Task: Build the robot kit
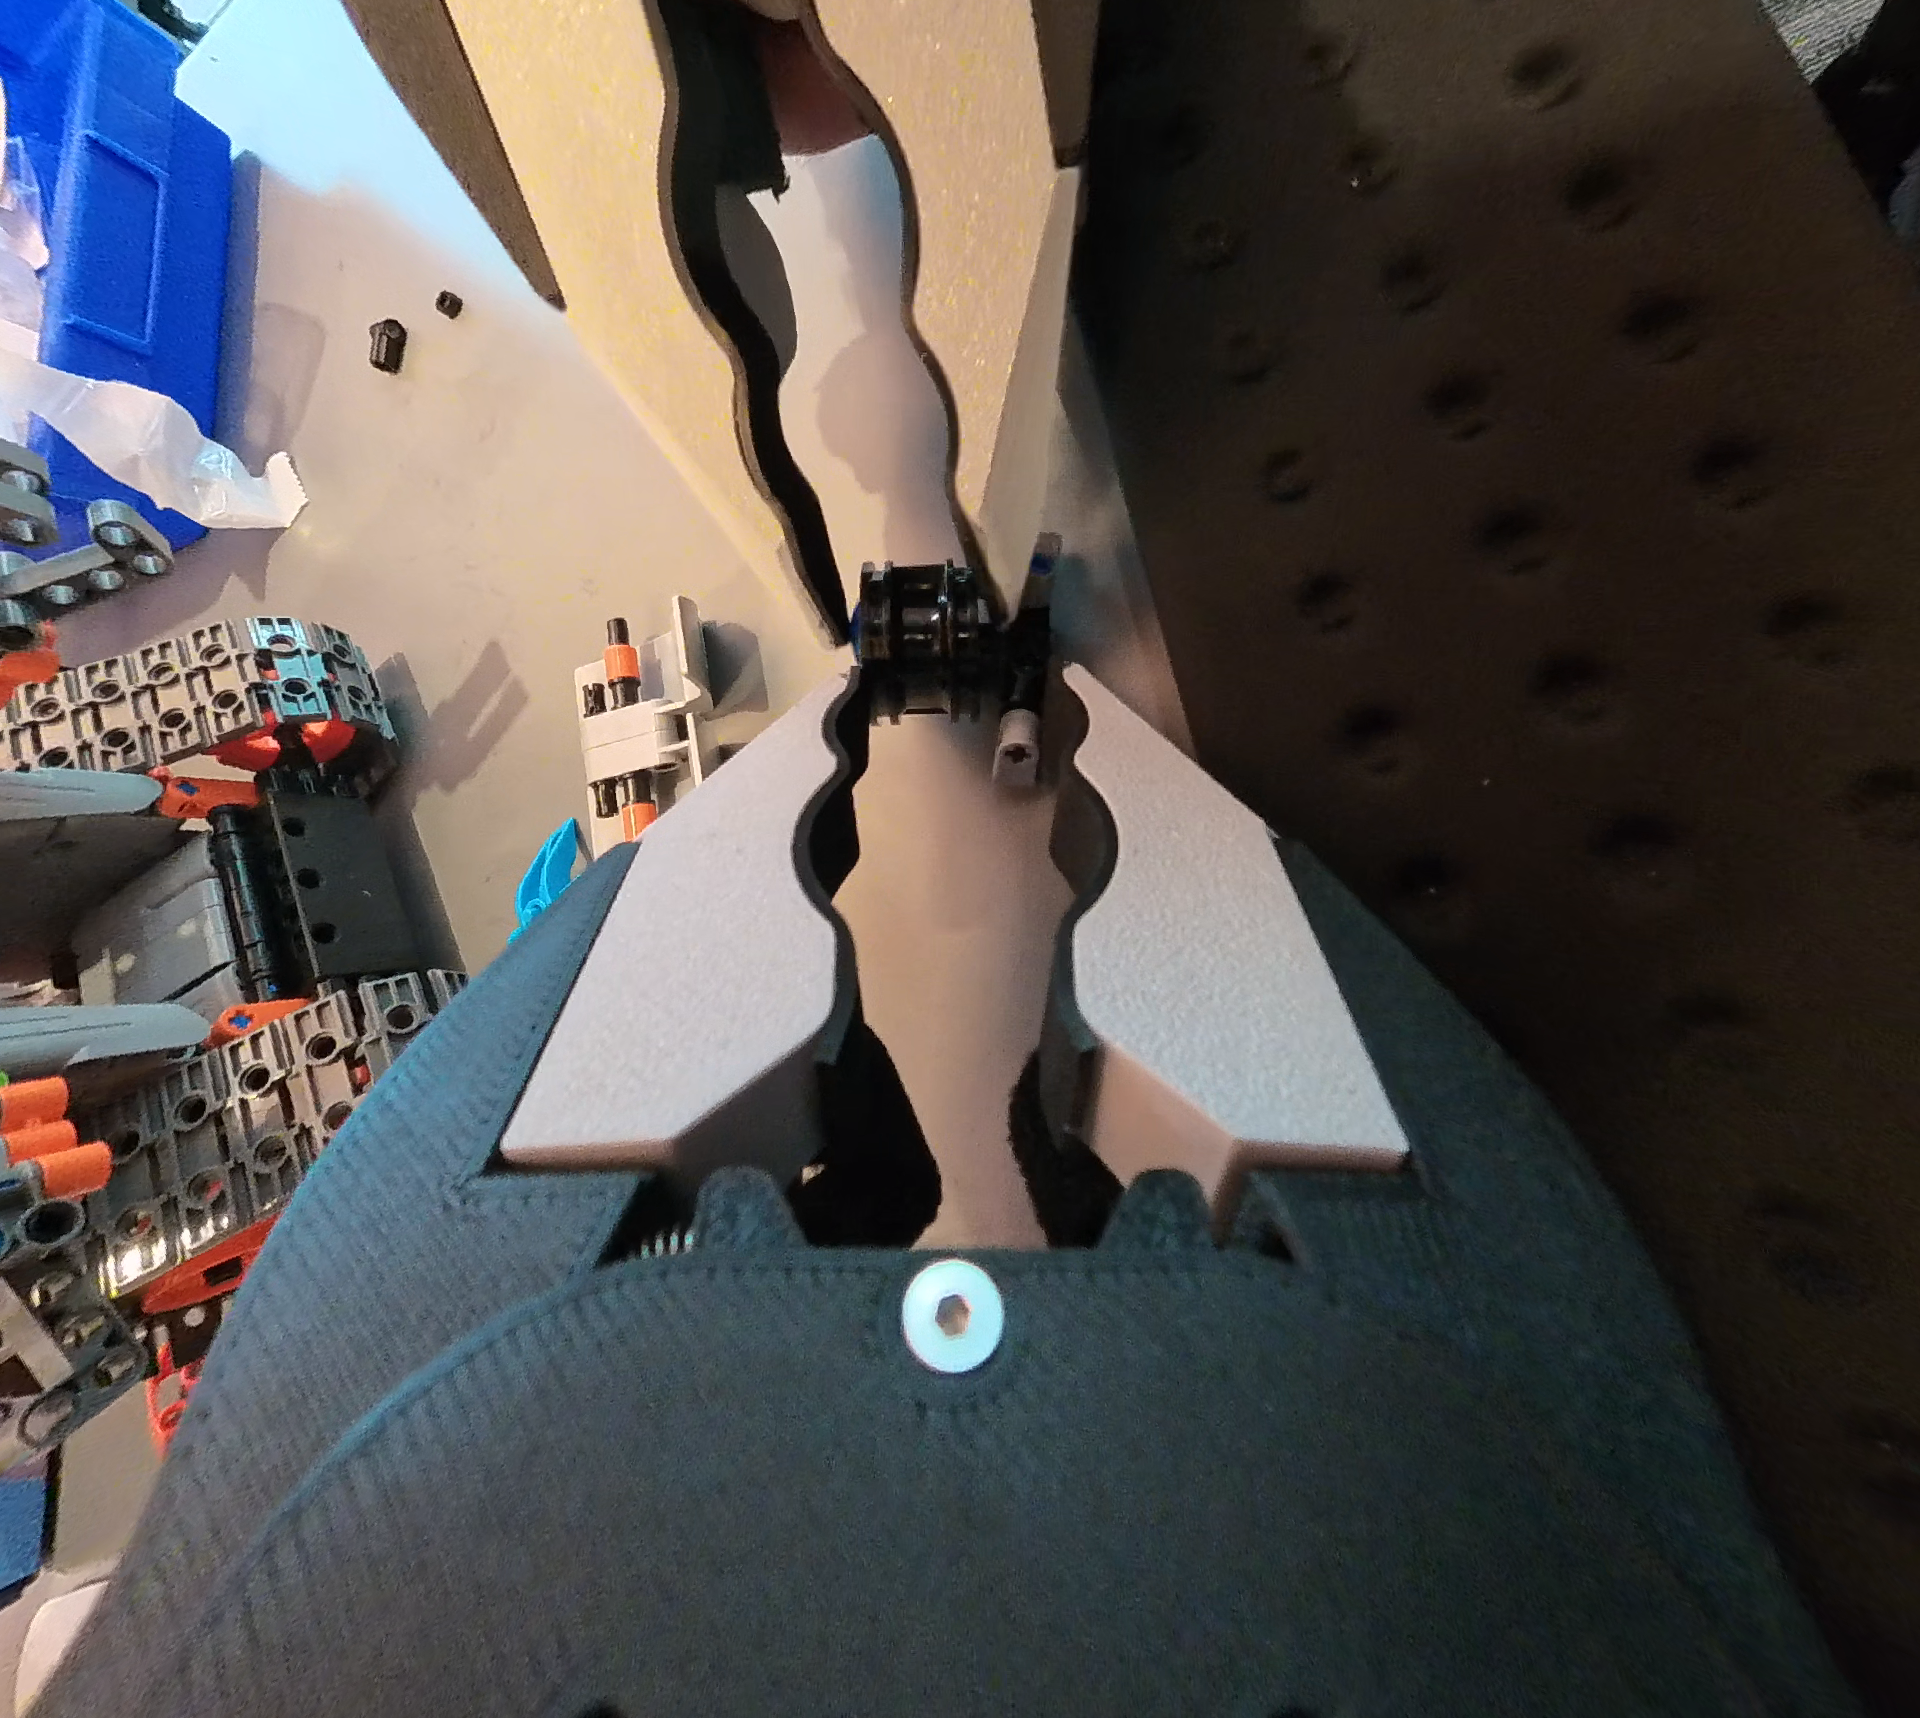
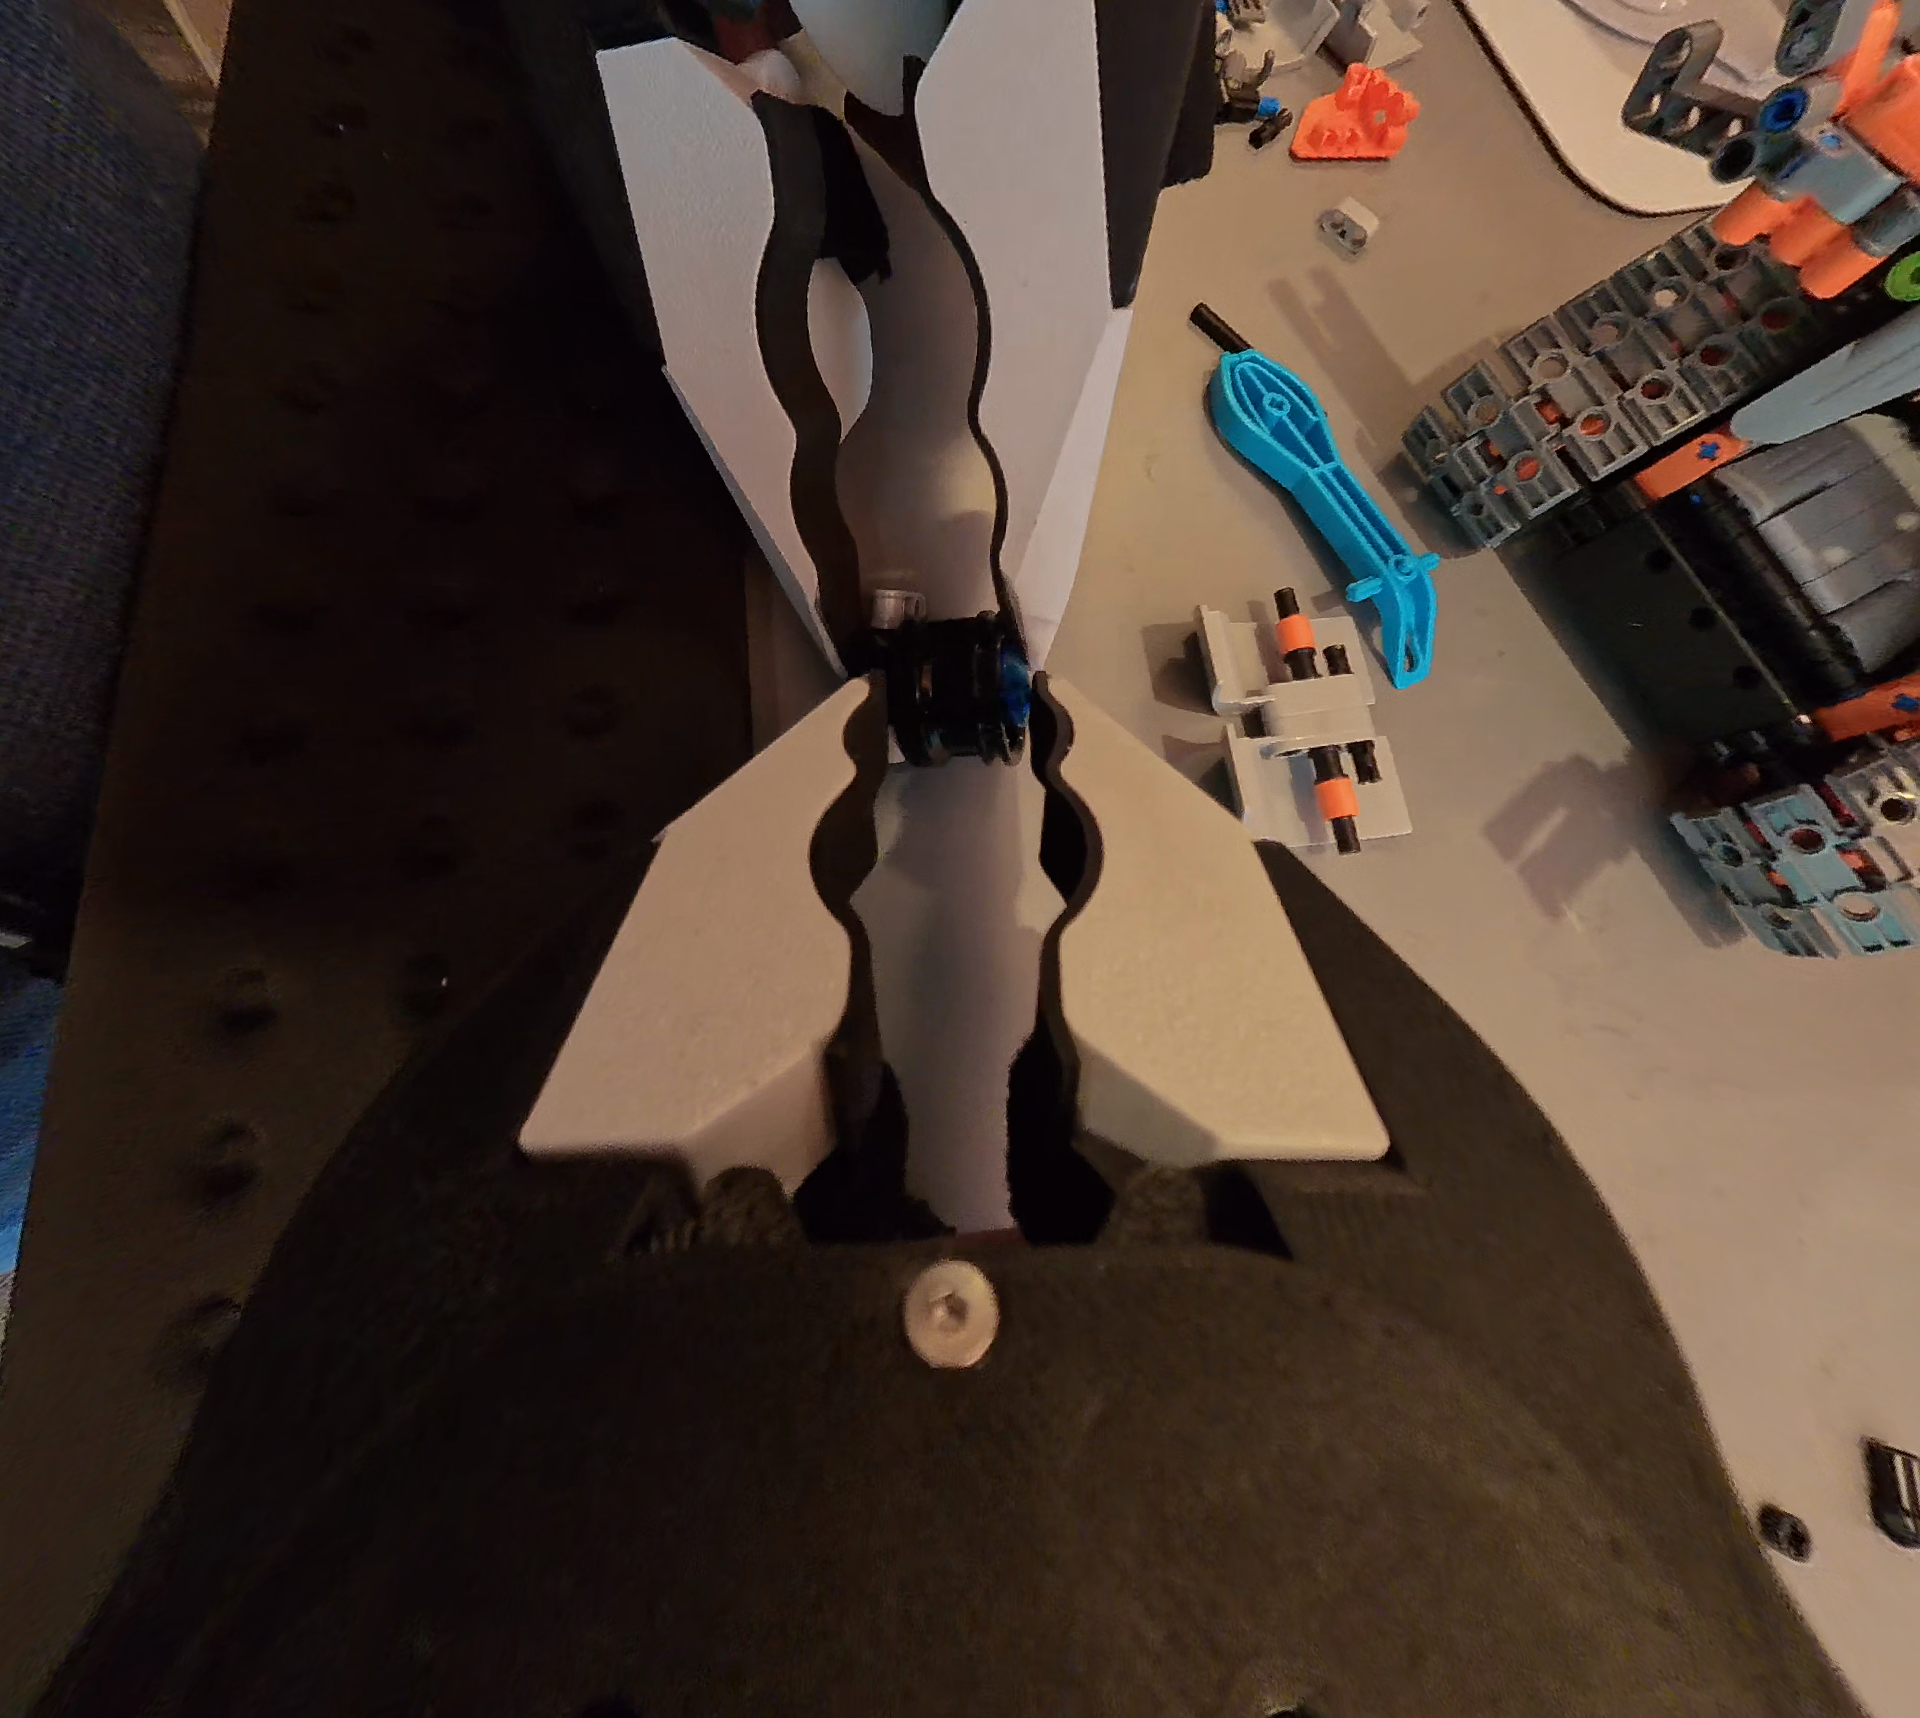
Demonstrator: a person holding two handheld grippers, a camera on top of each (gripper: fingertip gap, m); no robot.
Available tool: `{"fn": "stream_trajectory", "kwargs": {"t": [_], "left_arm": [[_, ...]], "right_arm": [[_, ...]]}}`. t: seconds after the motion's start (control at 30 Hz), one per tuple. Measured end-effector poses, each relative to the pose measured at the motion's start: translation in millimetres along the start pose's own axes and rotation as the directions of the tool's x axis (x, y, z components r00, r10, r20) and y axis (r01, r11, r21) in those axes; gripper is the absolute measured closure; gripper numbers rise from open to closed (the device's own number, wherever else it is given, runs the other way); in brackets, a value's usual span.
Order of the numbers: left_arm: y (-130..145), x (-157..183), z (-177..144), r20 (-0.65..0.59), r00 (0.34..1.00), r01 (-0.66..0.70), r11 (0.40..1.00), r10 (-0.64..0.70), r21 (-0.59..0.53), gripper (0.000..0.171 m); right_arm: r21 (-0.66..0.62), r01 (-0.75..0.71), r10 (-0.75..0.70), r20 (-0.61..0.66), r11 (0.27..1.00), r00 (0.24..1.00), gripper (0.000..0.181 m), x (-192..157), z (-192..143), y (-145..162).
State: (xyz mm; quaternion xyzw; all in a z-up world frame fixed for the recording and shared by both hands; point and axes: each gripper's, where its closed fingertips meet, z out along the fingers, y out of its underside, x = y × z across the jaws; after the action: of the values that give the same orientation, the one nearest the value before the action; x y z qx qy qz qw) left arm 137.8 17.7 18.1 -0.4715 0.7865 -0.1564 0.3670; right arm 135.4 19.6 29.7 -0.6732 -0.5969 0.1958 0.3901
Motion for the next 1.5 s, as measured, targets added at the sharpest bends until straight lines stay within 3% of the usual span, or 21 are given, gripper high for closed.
{"fn": "stream_trajectory", "kwargs": {"t": [0.53, 0.8, 0.9, 1.5], "left_arm": [[-1.7, 3.9, 0.5, -0.008, 1.0, 0.025, 1.0, -0.025, 0.005, 0.142], [-2.2, 4.6, 0.5, -0.027, 0.999, 0.033, 0.999, -0.033, 0.017, 0.142], [-1.1, 3.1, 0.5, -0.054, 0.996, 0.078, 0.997, -0.076, 0.028, 0.141], [-3.0, 5.0, 0.9, -0.046, 0.998, 0.054, 0.998, -0.053, 0.031, 0.14]], "right_arm": [[-0.062, 0.121, -0.124, -0.049, 0.991, 0.991, 0.16, -4.6, 0.5, 2.2], [-0.007, 0.054, -0.054, 0.0, 0.999, 0.999, 0.159, -4.6, 0.1, 1.5], [0.024, 0.007, -0.008, 0.03, 1.0, 1.0, 0.149, -6.0, 0.6, 1.5], [0.063, -0.026, 0.023, 0.053, 0.998, 0.998, 0.159, -4.4, -3.6, 1.0]]}}
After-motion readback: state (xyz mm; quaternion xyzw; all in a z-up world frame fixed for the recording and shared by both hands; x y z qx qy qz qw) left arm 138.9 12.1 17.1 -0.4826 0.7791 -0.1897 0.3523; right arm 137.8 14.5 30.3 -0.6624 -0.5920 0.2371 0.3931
